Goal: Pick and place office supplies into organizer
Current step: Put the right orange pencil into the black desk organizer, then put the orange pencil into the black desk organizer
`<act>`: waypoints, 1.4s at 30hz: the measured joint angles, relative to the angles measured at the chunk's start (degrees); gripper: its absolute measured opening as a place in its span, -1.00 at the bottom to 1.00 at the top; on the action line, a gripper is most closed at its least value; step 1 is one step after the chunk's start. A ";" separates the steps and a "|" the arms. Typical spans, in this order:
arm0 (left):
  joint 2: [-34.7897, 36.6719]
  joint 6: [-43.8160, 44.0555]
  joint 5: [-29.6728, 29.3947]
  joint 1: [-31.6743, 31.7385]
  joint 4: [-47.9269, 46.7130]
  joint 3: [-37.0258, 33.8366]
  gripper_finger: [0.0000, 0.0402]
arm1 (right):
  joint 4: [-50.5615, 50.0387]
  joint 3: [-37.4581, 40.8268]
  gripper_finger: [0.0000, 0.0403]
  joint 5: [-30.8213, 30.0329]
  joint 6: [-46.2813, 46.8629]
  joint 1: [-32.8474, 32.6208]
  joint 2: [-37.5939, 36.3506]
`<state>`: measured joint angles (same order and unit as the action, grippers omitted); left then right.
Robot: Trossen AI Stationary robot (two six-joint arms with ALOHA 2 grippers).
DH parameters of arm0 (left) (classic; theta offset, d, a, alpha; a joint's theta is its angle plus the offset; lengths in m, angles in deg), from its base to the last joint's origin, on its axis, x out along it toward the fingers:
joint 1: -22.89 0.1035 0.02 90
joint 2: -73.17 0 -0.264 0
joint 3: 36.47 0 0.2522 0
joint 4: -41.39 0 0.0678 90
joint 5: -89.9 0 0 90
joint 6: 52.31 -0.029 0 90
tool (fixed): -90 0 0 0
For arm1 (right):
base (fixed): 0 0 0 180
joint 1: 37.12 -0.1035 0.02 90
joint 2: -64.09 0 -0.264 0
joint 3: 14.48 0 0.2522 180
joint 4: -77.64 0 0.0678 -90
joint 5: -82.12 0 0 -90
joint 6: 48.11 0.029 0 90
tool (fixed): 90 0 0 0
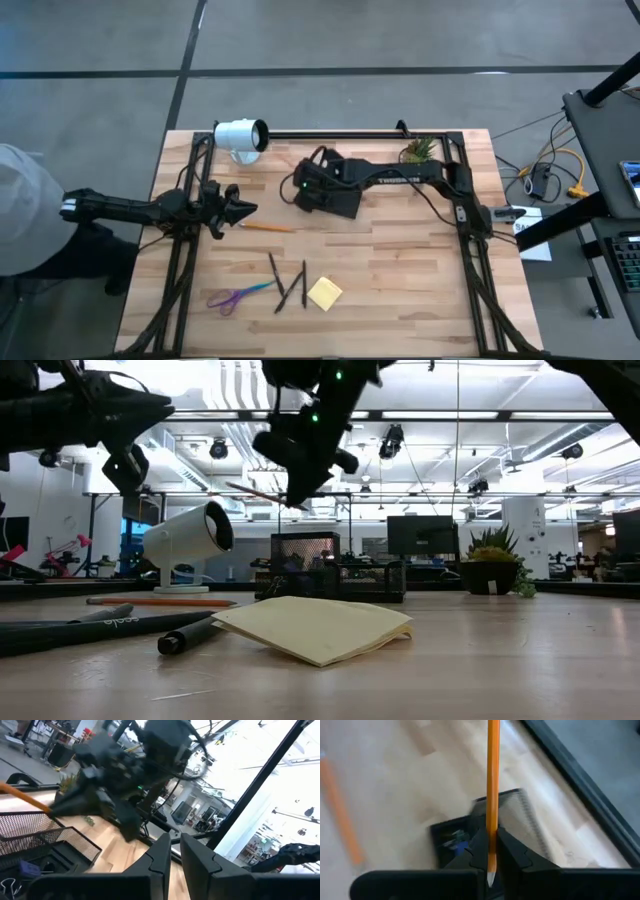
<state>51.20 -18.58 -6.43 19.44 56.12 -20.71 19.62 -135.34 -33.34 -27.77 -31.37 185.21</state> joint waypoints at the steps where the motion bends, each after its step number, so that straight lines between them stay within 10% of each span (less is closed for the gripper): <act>1: 0.00 -0.04 0.02 0.00 0.00 0.00 -0.87 | 0.59 0.51 -0.94 -0.02 0.21 0.84 -0.03; 21: -3.26 -0.07 0.02 0.00 -0.95 0.00 -0.87 | 6.72 11.13 -0.93 12.61 -0.87 6.83 -0.11; 34: -4.66 0.00 0.00 0.00 -0.44 0.00 -0.87 | 4.80 9.53 -0.32 12.69 -10.21 6.30 -0.87; 42: -4.63 0.15 0.00 0.00 -0.44 0.02 -0.87 | 5.80 4.86 -0.28 15.42 -21.86 3.80 -3.12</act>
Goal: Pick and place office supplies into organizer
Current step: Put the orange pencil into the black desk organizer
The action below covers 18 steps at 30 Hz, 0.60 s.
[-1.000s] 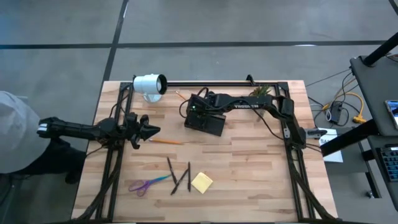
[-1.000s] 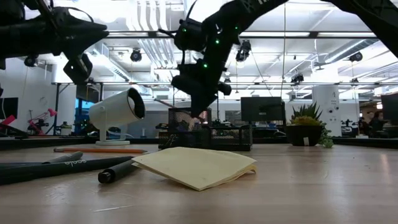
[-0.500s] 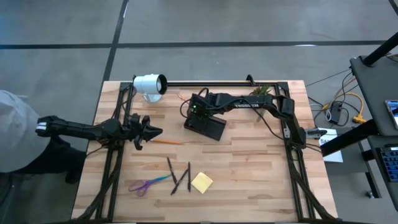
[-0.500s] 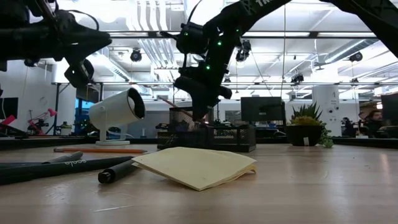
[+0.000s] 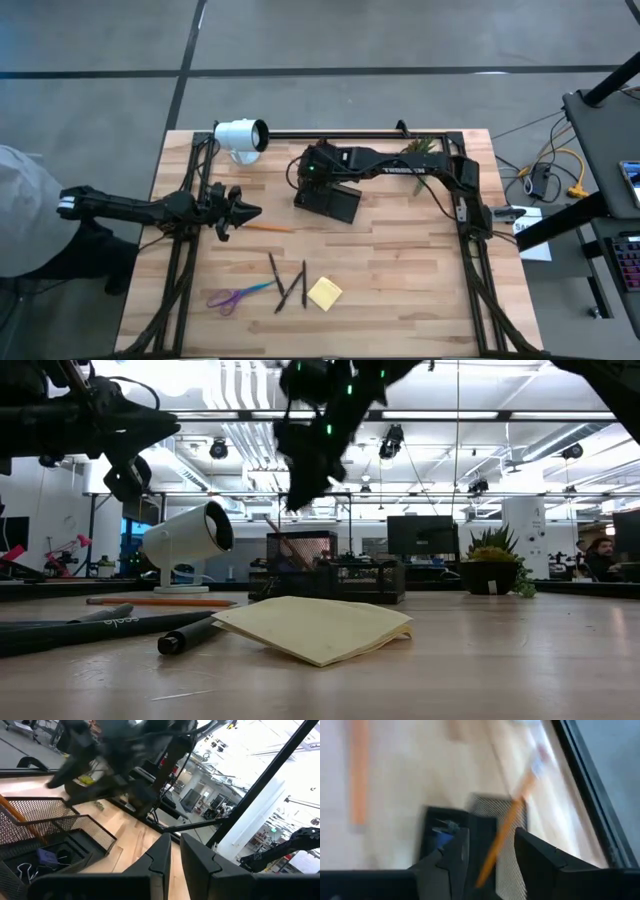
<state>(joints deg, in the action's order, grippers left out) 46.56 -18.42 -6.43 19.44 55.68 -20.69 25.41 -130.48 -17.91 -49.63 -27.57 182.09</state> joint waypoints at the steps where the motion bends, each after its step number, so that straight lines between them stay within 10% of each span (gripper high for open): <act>1: 0.00 0.00 0.00 0.00 -0.01 0.00 -0.87 | 0.08 -0.79 -0.28 1.92 -2.44 -0.67 -0.28; 11: -0.23 2.73 5.50 0.00 -0.69 0.04 -0.87 | 1.35 -3.07 -0.29 12.17 -8.39 -8.11 2.02; 18: -2.88 8.91 22.54 -0.04 -2.15 0.04 -0.87 | 9.26 -4.88 -0.28 13.01 4.17 -10.06 11.23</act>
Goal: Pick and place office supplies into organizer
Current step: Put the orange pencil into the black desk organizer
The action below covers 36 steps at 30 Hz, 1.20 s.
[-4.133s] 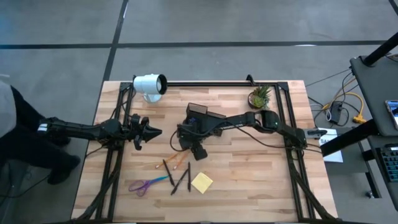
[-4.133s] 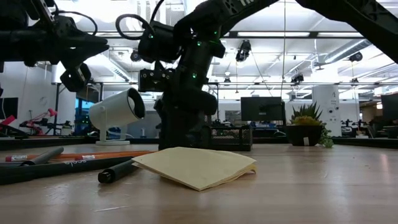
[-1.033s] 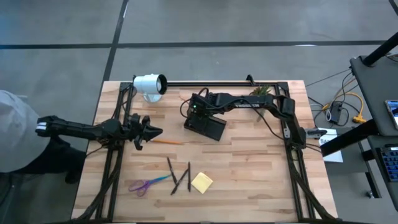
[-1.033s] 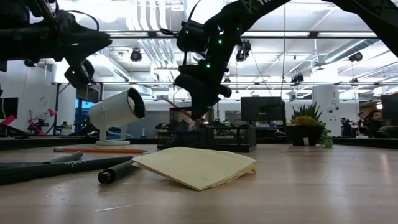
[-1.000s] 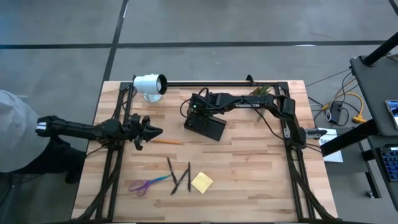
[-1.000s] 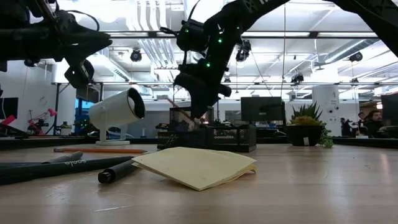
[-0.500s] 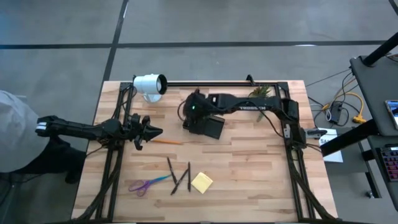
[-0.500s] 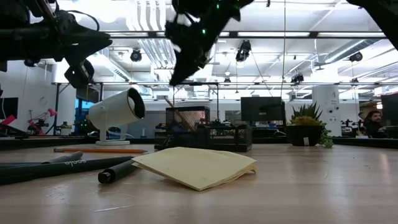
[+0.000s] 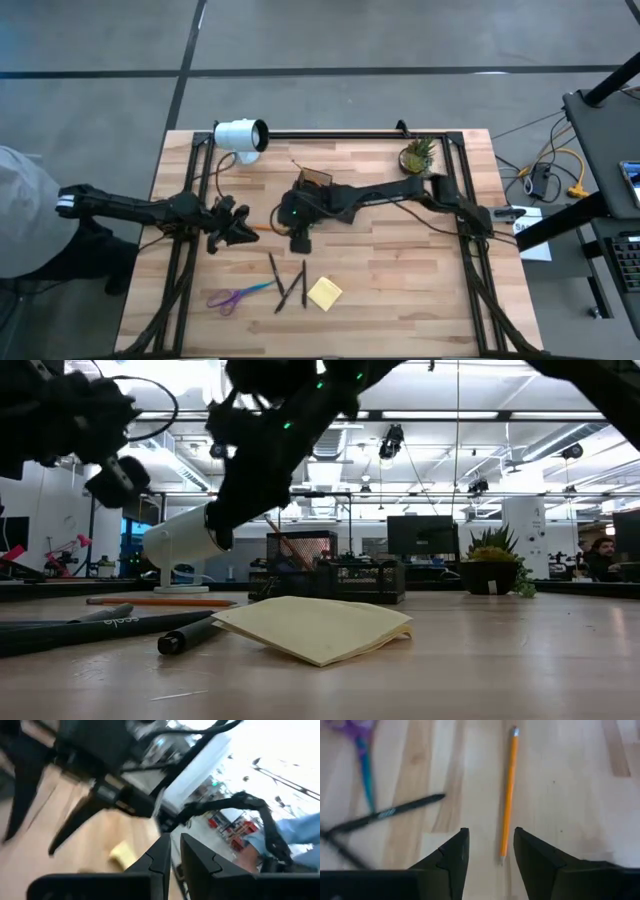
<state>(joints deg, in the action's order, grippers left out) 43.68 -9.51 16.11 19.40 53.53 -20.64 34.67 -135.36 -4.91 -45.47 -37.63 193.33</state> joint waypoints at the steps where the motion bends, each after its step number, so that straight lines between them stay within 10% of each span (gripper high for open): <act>1: -0.47 0.58 -0.28 0.02 -1.62 0.02 -0.87 | -0.03 -0.92 -0.27 -0.04 1.35 -0.04 1.36; 18: 6.78 -13.17 -7.27 -0.77 -33.26 11.23 -0.87 | -1.78 -6.64 -0.21 -3.01 4.47 -0.24 9.11; 36: 22.03 -15.71 -10.85 -0.76 -42.02 12.15 -0.87 | 1.71 -1.72 -0.27 -3.05 5.18 0.82 9.05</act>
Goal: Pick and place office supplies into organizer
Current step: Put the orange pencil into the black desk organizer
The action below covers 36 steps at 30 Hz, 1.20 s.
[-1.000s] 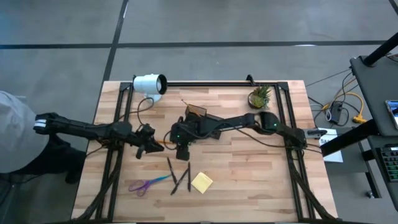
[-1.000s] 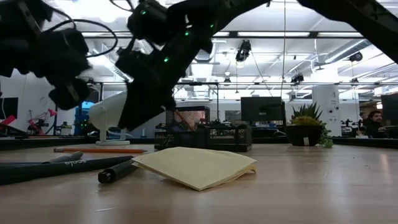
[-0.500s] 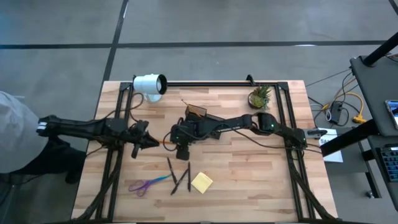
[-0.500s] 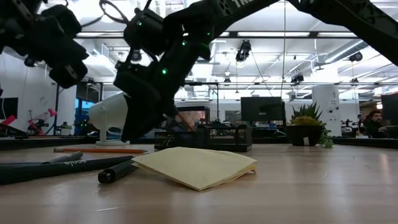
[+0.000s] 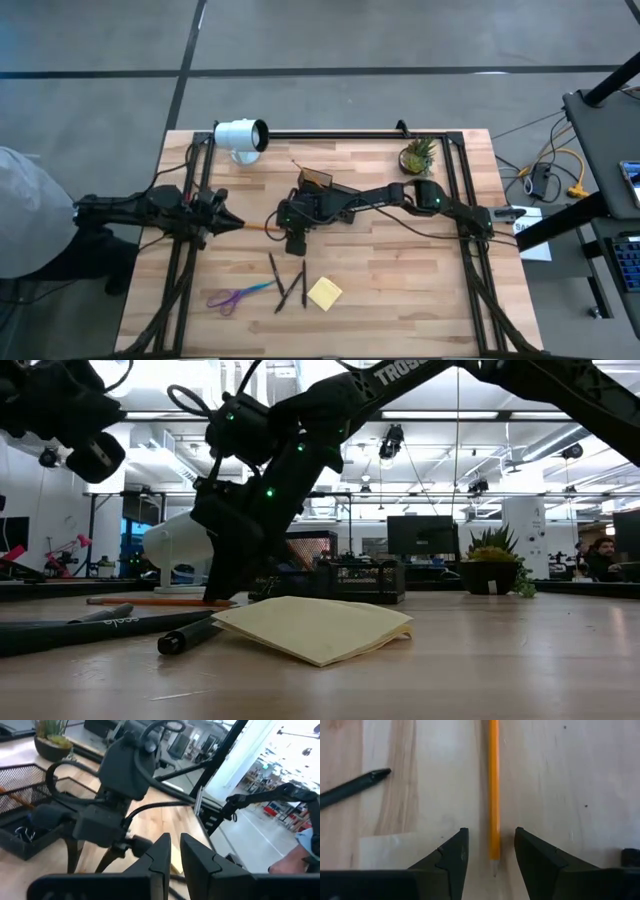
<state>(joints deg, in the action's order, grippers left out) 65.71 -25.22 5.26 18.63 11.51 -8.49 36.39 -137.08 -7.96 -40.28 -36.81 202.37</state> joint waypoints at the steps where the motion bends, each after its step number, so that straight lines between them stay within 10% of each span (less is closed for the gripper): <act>1: 0.26 0.00 0.00 0.00 0.08 0.00 -0.87 | 0.00 0.00 -0.28 0.05 0.15 0.14 0.00; 36: 1.23 1.01 -1.36 0.02 0.15 -0.42 -0.87 | 0.31 -0.29 -0.95 -1.17 -6.55 -1.19 1.67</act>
<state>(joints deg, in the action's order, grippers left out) 66.93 -24.21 3.91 18.66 11.66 -8.90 36.70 -137.37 -9.13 -46.83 -38.00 204.04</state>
